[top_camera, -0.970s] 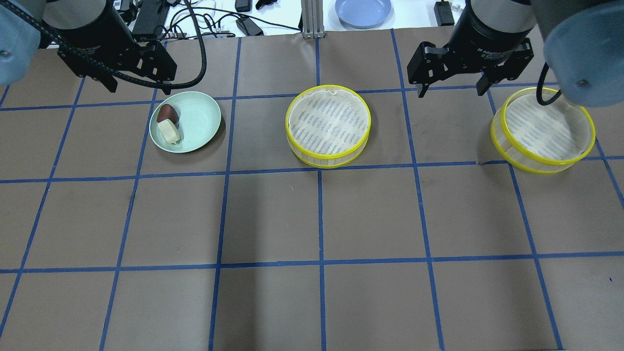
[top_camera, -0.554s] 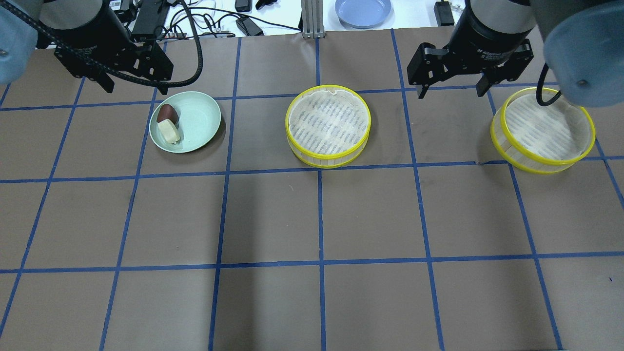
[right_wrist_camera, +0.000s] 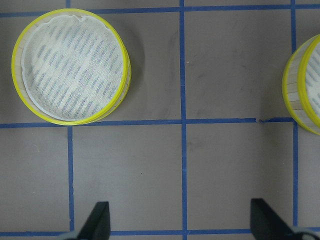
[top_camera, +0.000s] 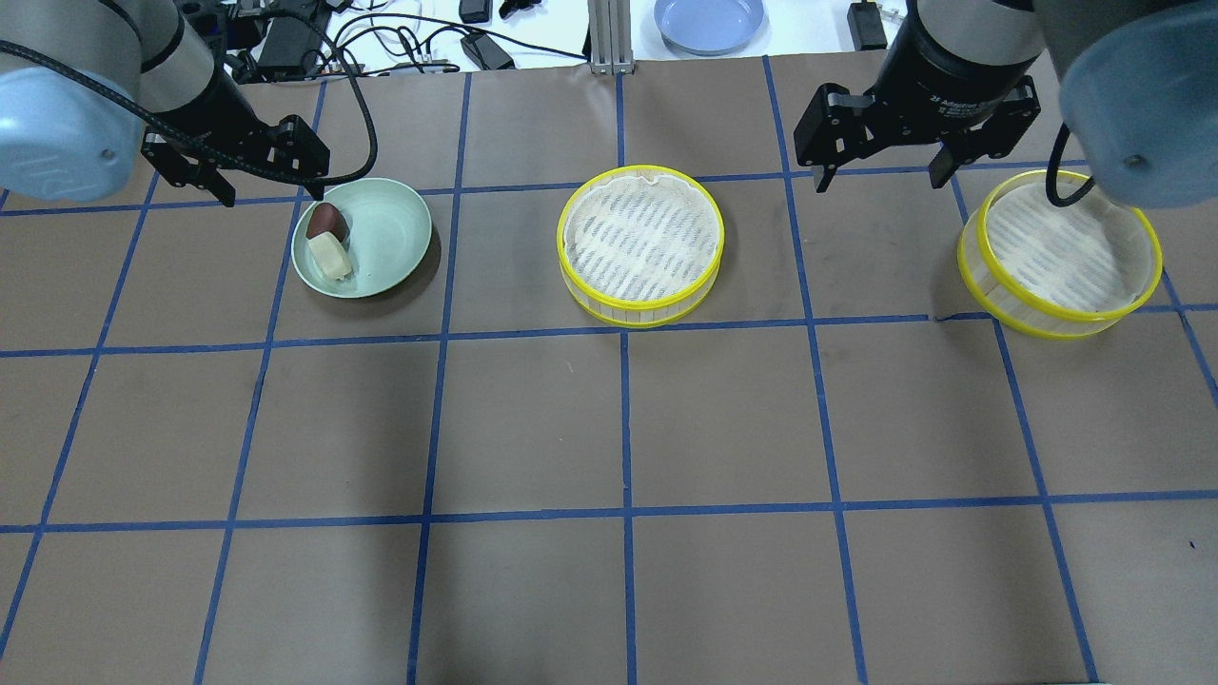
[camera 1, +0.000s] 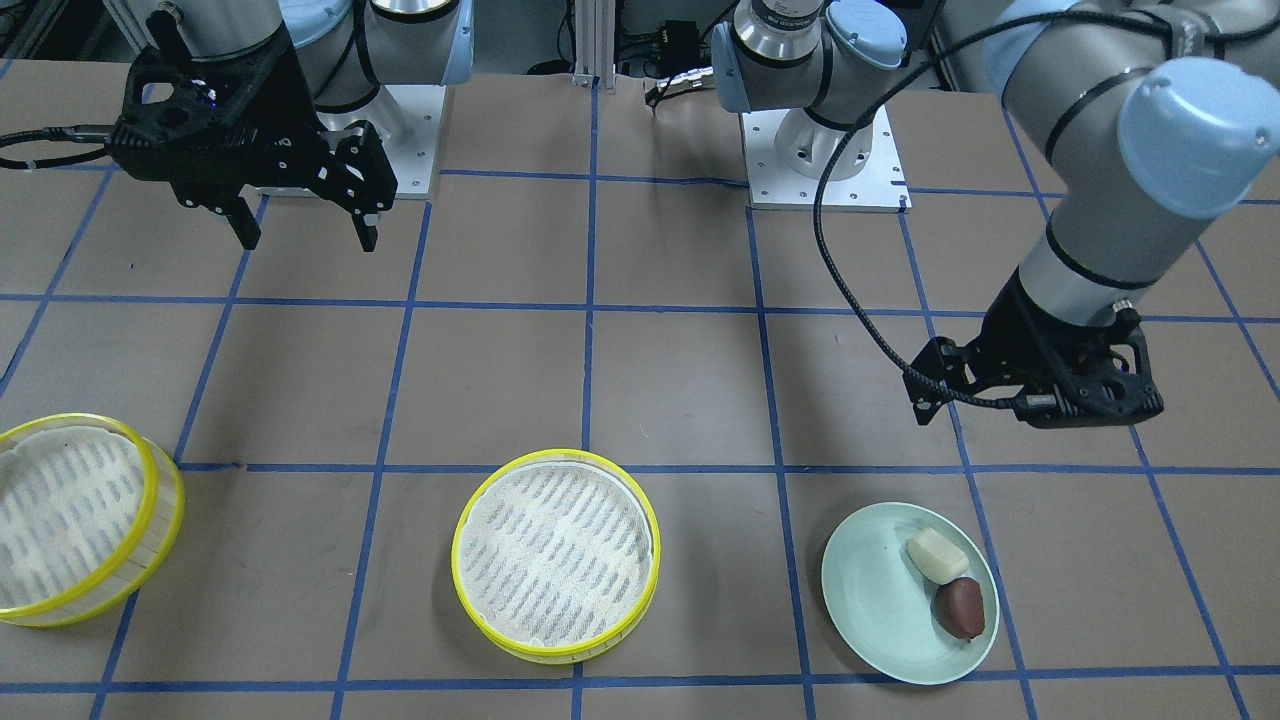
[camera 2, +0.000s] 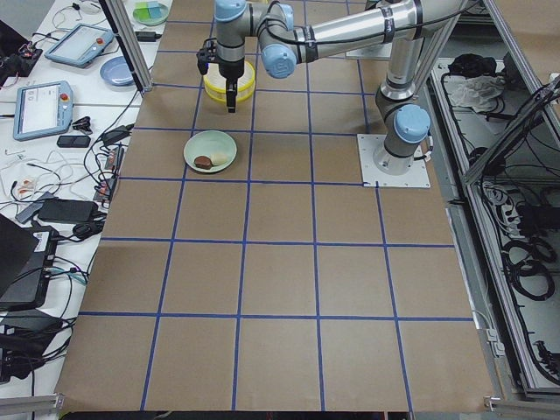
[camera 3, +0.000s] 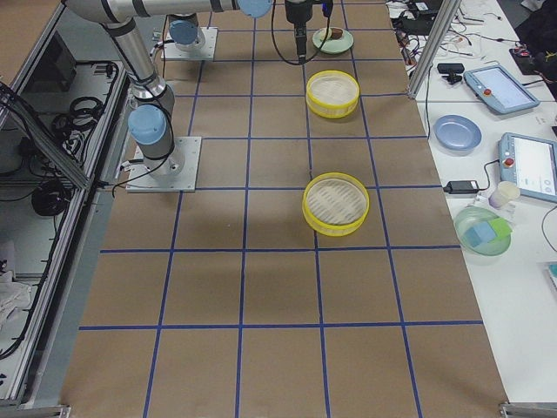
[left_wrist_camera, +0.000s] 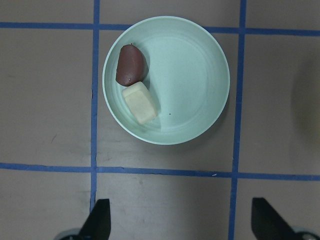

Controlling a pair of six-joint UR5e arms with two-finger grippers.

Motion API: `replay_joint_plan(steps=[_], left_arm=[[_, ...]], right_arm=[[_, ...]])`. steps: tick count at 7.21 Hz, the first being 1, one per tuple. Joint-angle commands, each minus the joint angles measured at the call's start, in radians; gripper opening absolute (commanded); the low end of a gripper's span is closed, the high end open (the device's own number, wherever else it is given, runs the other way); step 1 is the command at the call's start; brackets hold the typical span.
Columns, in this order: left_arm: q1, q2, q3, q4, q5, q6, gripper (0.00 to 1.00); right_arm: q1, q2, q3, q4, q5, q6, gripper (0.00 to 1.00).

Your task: Stack buns with steamer

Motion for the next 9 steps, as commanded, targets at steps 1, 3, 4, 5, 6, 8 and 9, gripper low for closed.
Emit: replay_joint_plan(steps=[1,3,4,5,6,8,9], left_arm=[[0.031,-0.098,-0.016,0.125,-0.02,0.0,1.0],[0.046,-0.184,-0.017,0.156,-0.019,-0.003,0.97],[0.05,-0.225,-0.016,0.17,-0.017,-0.001,0.96],[0.062,-0.259,-0.016,0.17,-0.017,-0.003,0.96],[0.065,-0.284,-0.016,0.182,-0.017,-0.003,0.95],[0.065,-0.333,-0.016,0.212,-0.019,-0.009,0.9],[0.065,-0.344,-0.013,0.212,-0.019,-0.015,0.68]], right_arm=[[0.0,0.0,0.0,-0.006,0.002,0.0,1.0],[0.0,0.002,0.0,-0.005,0.002,0.001,1.0],[0.0,0.002,0.0,-0.003,0.002,0.0,1.0],[0.0,0.002,0.0,-0.005,0.003,0.001,1.0],[0.0,0.002,0.0,-0.005,0.003,0.002,1.0],[0.0,0.002,0.0,-0.005,0.002,0.002,1.0],[0.0,0.0,0.0,-0.005,0.003,0.002,1.0]])
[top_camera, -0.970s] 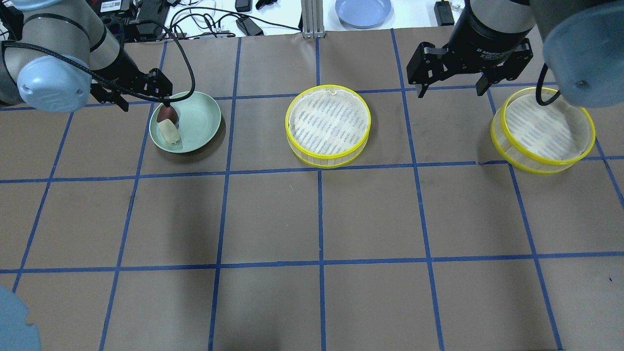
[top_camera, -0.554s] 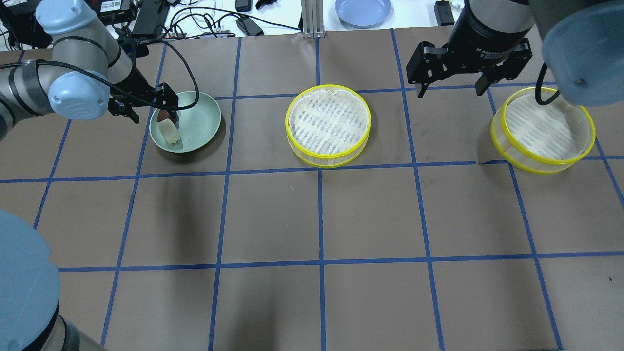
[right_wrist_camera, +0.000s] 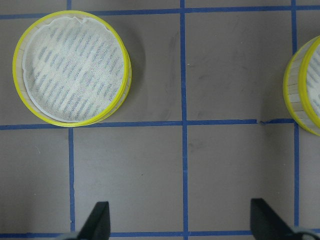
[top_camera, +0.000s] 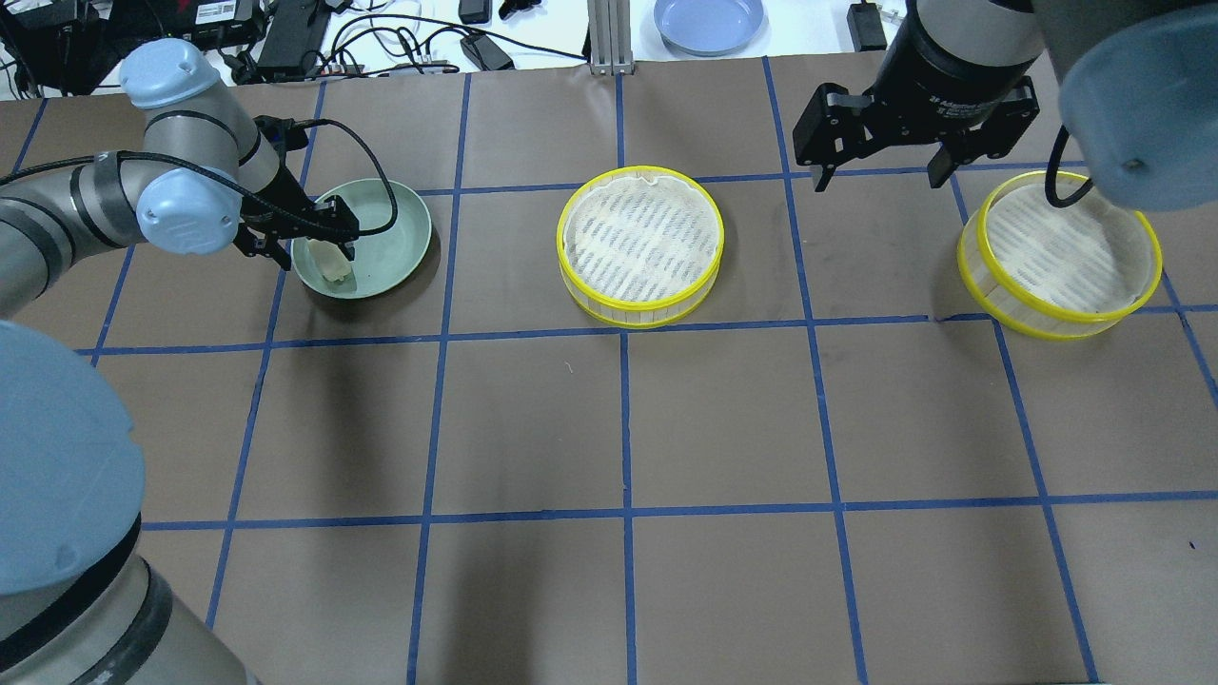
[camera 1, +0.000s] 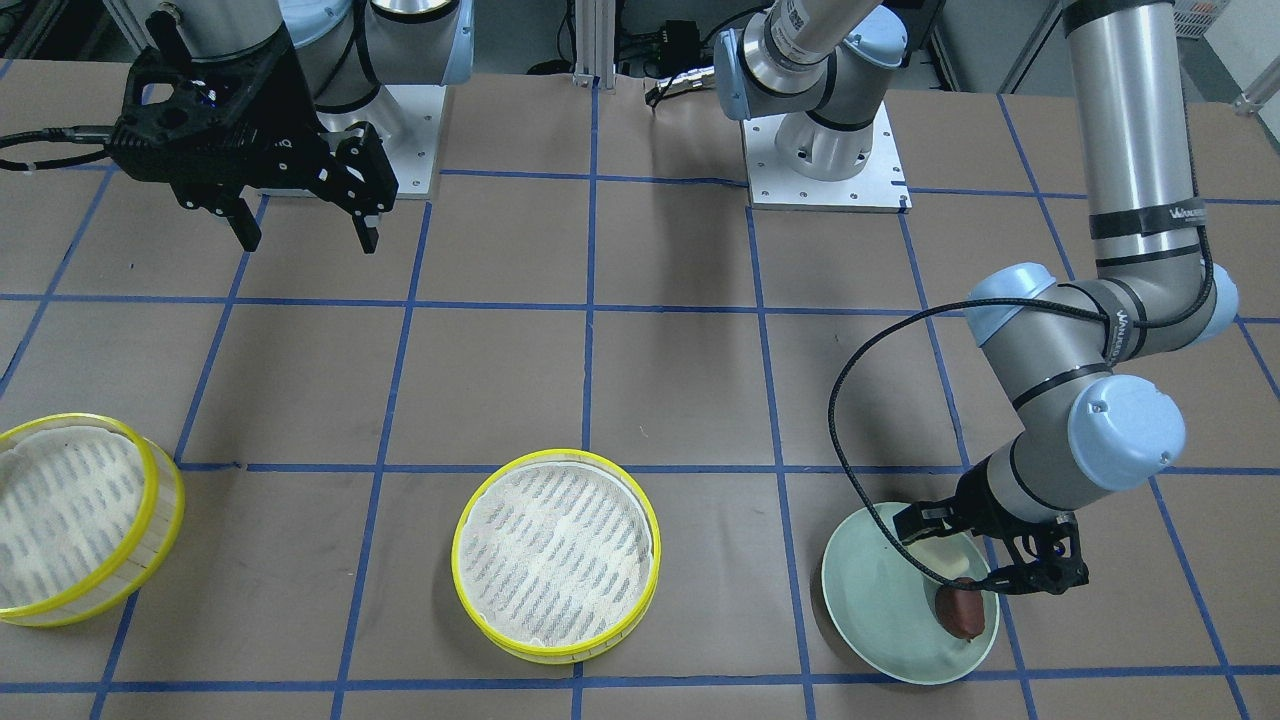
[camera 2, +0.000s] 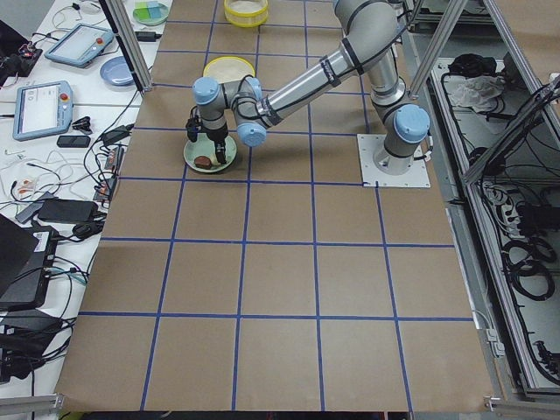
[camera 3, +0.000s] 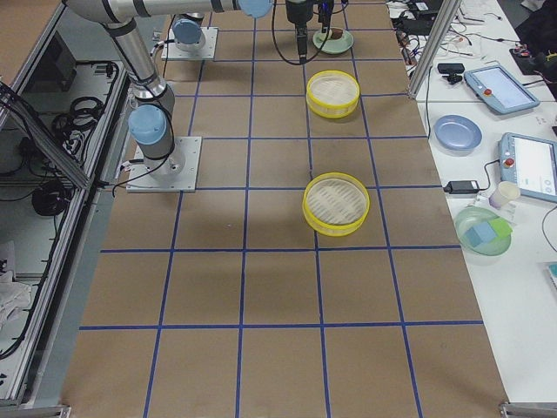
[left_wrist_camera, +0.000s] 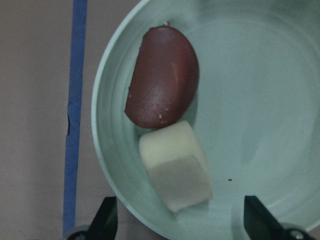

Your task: Stack buns with steamer

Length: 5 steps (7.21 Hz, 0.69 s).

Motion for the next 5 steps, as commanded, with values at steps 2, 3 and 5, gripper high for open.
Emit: replay_joint_plan(steps=[2,3,5], left_arm=[[0.0,-0.023,0.022,0.006,0.001,-0.004,0.0],[0.0,-0.018,0.039,0.004,-0.001,-0.013,0.0],[-0.012,0.032,0.088,-0.006,-0.048,-0.086,0.0]], right_arm=[[0.0,0.0,0.0,0.005,-0.001,-0.003,1.0],[0.0,0.0,0.0,-0.001,-0.001,-0.012,1.0],[-0.041,0.0,-0.002,-0.011,-0.002,-0.081,1.0]])
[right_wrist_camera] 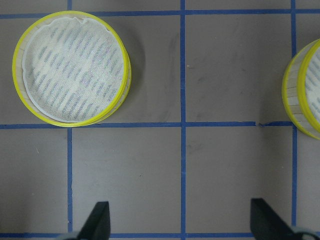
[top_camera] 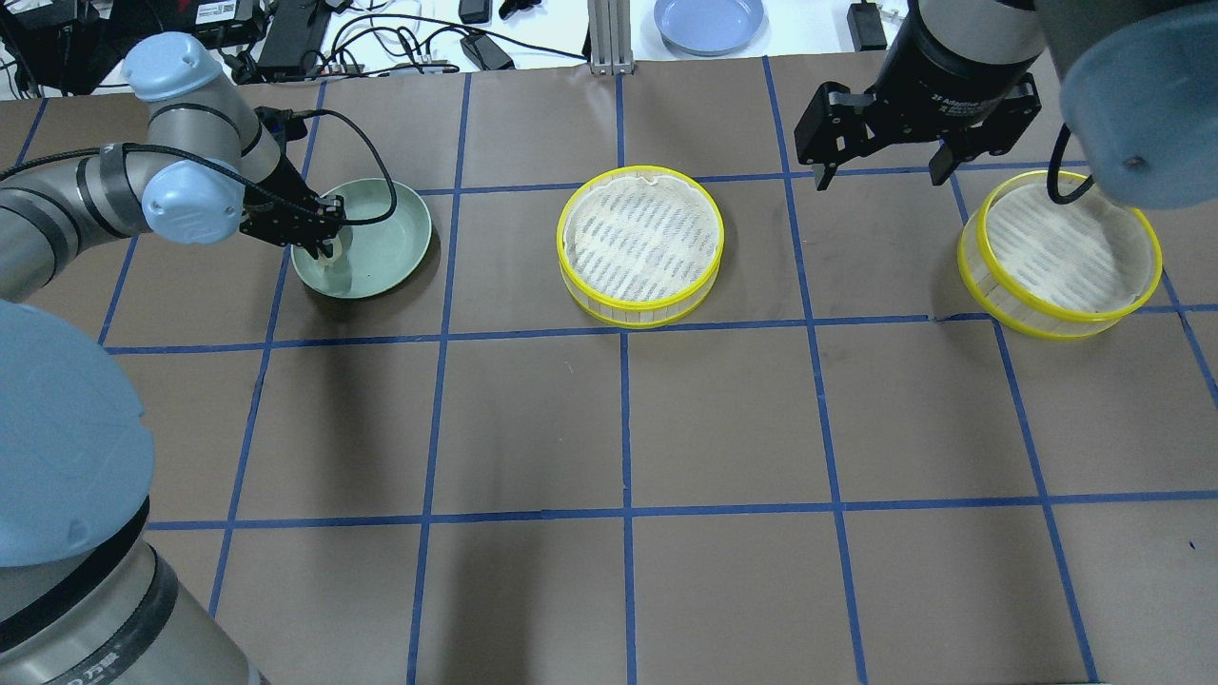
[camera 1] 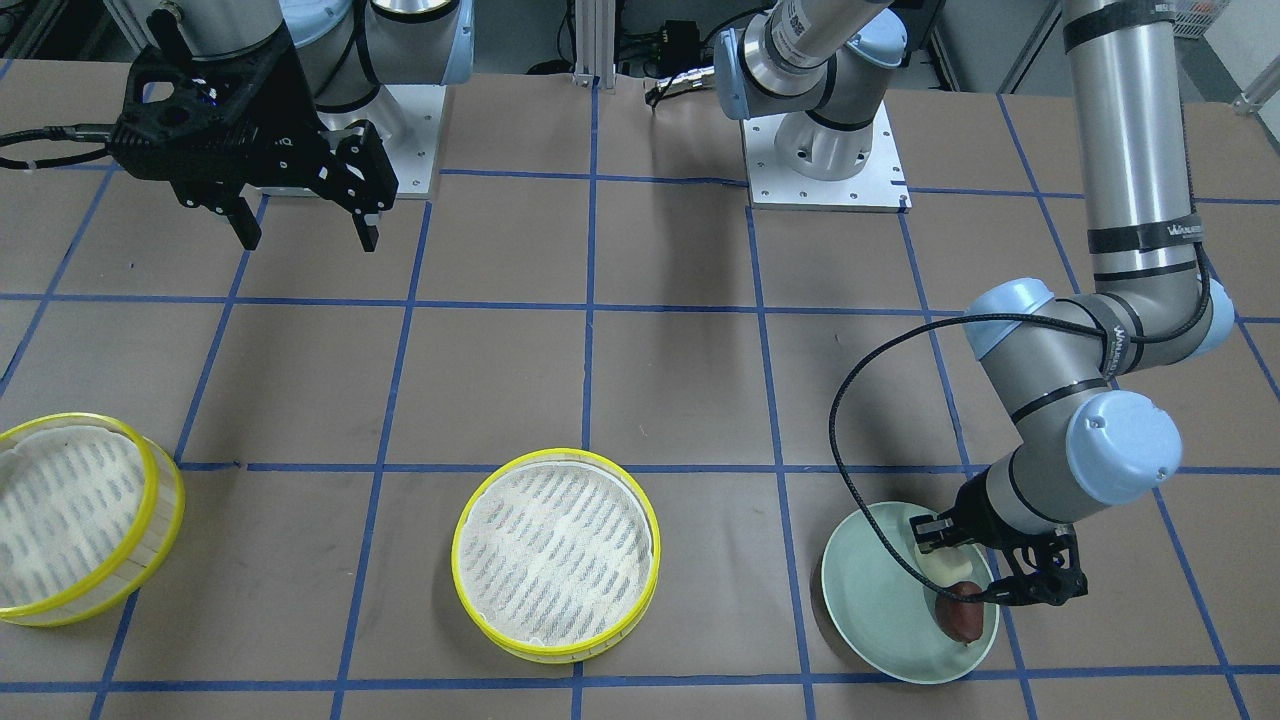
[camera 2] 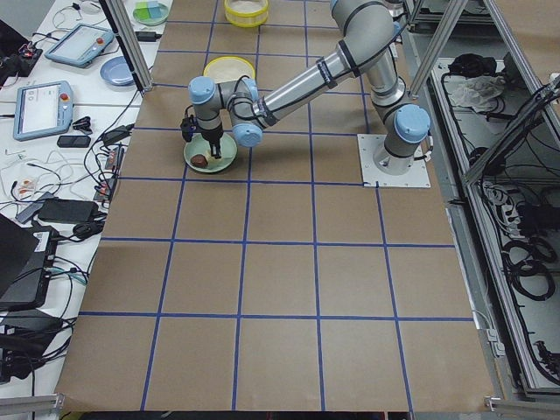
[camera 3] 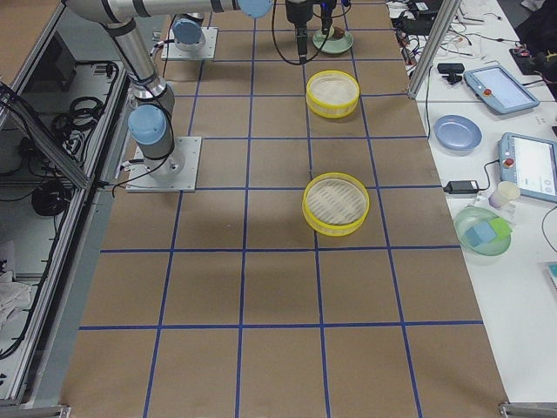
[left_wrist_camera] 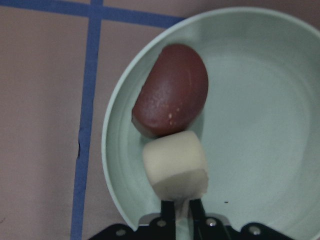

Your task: Stack buns with steamer

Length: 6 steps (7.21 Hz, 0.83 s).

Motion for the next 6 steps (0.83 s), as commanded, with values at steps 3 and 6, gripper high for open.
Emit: replay_joint_plan(steps=[3,6], left_arm=[[-0.158,0.093,0.043,-0.005,-0.145,-0.4,0.0],[-0.307,0.069,0.04,0.093,-0.317,-0.68,0.0]], right_arm=[[-0.196,0.003,-0.001,0.012,0.006,-0.241,1.0],[-0.447,0.081,0.001,-0.008,0.019,-0.535,1.0]])
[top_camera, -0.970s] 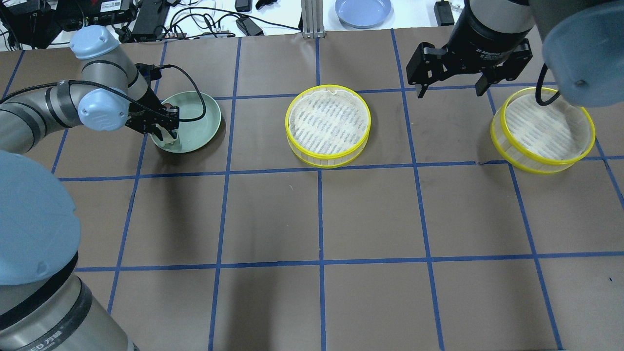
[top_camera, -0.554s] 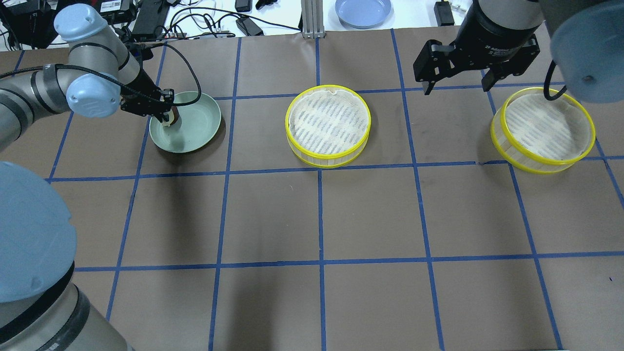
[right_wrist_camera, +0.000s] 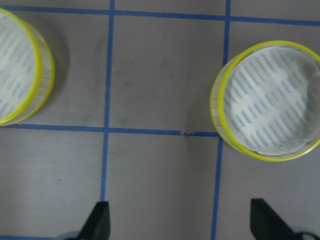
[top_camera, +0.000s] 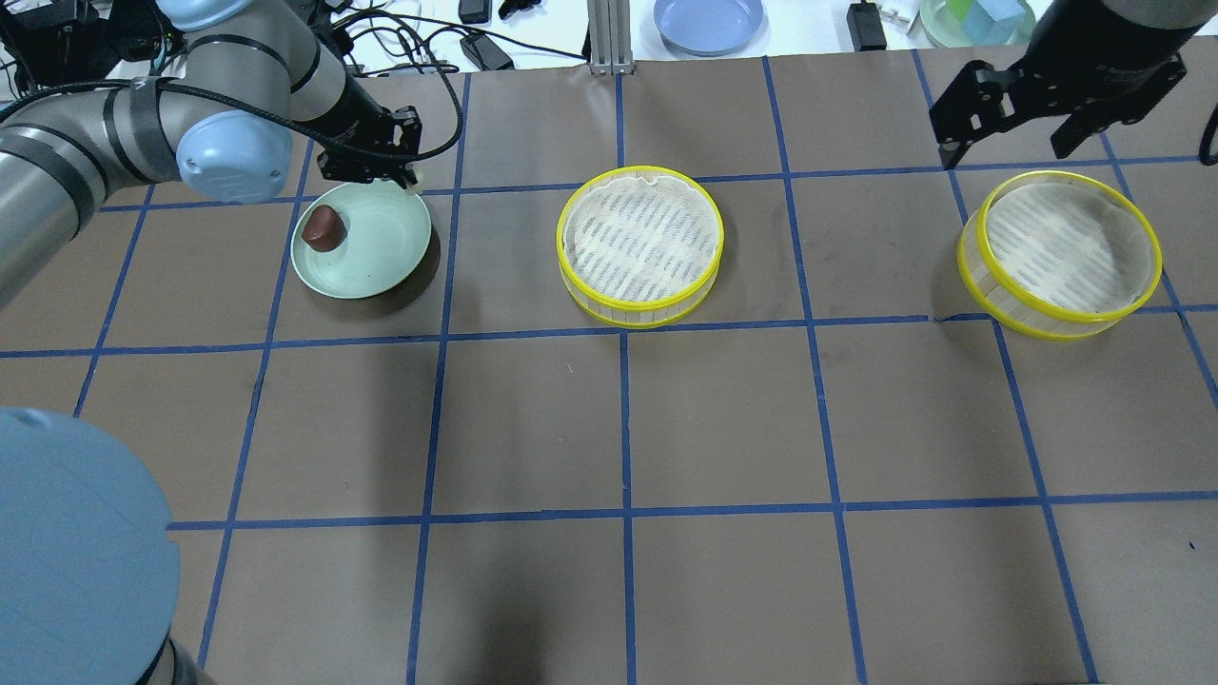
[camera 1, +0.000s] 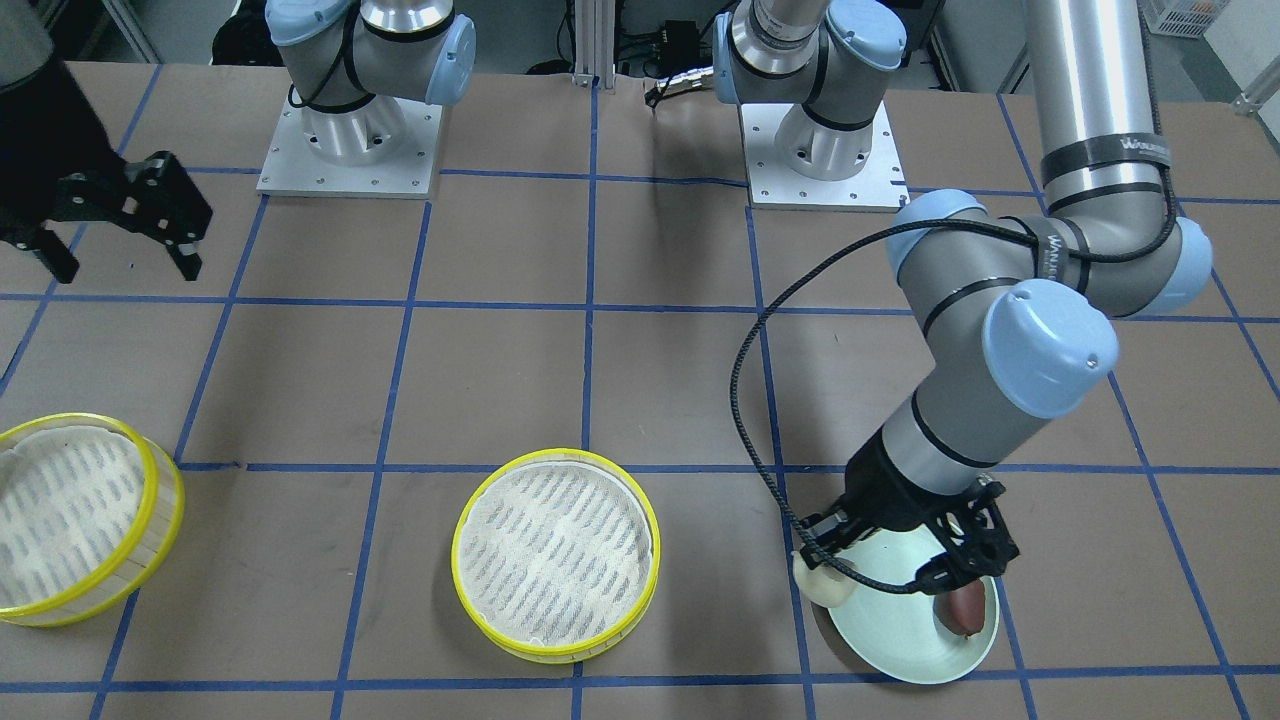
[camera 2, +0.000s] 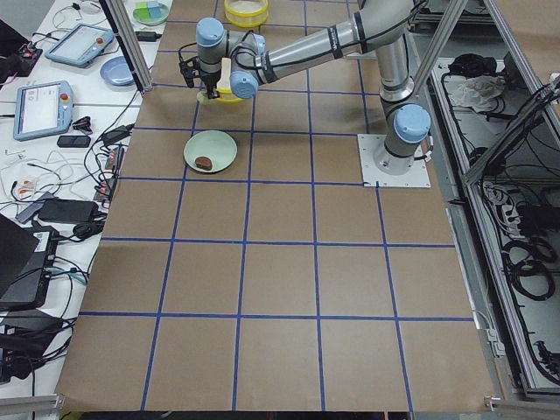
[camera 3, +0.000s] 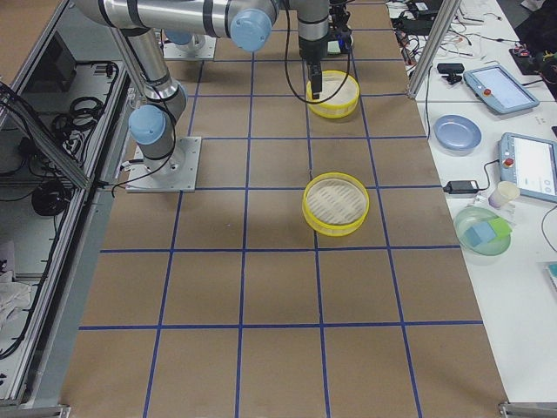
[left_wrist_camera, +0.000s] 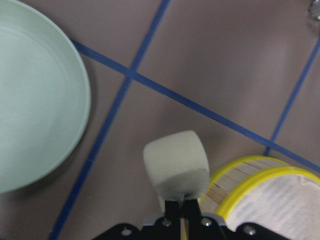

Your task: Stack buns with steamer

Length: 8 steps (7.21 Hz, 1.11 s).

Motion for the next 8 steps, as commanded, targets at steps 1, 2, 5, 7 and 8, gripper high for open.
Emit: replay_joint_plan(steps=[1,2,5,7,8], left_arm=[[-0.125,-0.021,-0.004,0.038,-0.102,-0.145,0.0],[-0.162,-0.037,-0.004,0.04,-0.124,-0.185,0.0],[-0.182,-0.09,-0.016,0.083,-0.127,-0.199,0.94],[-0.182,-0.09,-0.015,0.077,-0.128,-0.201,1.0],[-0.182,-0.089,-0.009,0.075,-0.128,-0.21,1.0]], right_arm=[[-0.206,0.108,0.0,-0.078,0.008,-0.236,1.0],[-0.3,0.177,-0.001,-0.188,0.008,-0.337,1.0],[-0.359,0.413,-0.013,-0.467,0.003,-0.404,1.0],[-0.359,0.504,-0.021,-0.553,0.028,-0.408,0.97],[-0.359,0.543,-0.021,-0.59,0.061,-0.446,0.96]])
